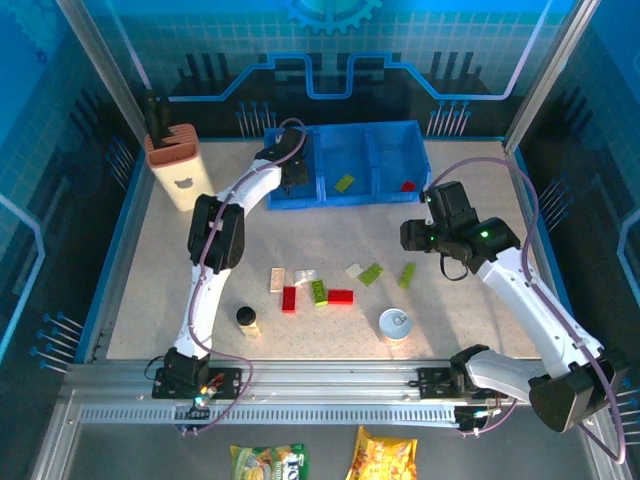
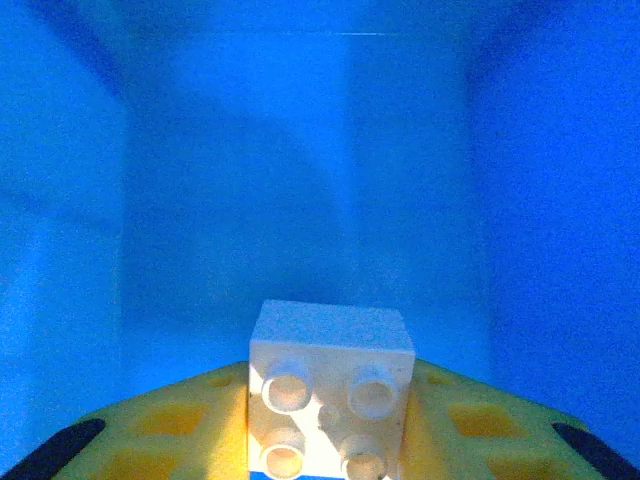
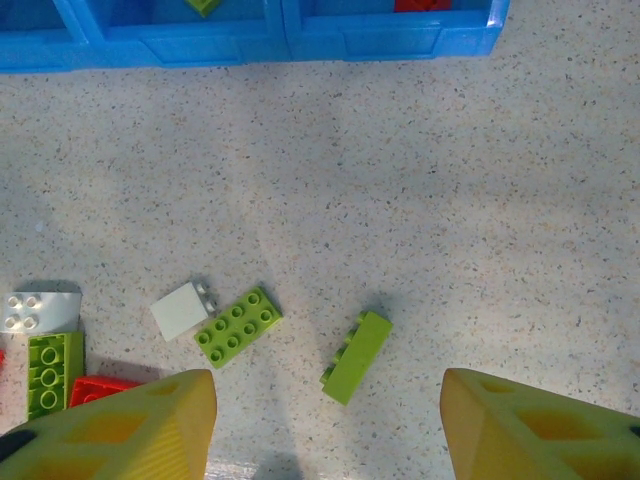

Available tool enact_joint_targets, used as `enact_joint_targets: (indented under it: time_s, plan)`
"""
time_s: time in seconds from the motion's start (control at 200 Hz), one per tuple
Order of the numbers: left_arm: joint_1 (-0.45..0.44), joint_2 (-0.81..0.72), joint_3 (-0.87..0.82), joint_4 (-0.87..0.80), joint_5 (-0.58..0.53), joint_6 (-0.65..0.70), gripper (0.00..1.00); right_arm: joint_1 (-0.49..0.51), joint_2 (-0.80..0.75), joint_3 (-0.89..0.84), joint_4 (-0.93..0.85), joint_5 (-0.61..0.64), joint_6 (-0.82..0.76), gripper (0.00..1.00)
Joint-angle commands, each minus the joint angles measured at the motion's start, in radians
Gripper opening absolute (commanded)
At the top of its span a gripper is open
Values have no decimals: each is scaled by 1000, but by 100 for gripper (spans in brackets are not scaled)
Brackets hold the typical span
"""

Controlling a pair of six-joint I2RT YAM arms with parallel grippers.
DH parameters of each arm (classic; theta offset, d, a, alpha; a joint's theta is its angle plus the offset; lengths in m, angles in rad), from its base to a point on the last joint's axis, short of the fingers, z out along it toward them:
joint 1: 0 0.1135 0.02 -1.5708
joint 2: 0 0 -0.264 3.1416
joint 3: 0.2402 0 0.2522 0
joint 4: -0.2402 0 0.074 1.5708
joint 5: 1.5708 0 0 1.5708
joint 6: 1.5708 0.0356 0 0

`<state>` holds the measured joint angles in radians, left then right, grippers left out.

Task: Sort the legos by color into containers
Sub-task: Place the lego in the container.

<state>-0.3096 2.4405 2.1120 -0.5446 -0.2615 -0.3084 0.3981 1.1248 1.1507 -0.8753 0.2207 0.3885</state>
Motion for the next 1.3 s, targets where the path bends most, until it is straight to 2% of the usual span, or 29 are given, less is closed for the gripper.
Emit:
enact_joint_targets:
  time_s: [0.0, 0.25, 0.64, 0.986, 1.296]
  plan:
    - [6, 35, 58, 0, -31, 1, 39, -15, -16, -9, -17, 4, 7, 62]
    - [6, 84, 105, -38, -38, -5, 42, -15, -13, -14, -8, 2, 7, 62]
    - [6, 64, 94, -46, -66, 13, 47, -15, -14, -3, -10, -3, 6, 62]
    - [-3, -66, 13, -16, -30, 43, 50, -15, 4, -18, 23, -17, 5, 62]
    - [-16, -216, -96, -48, 38, 64, 52, -1, 32, -85, 144, -54, 38, 61]
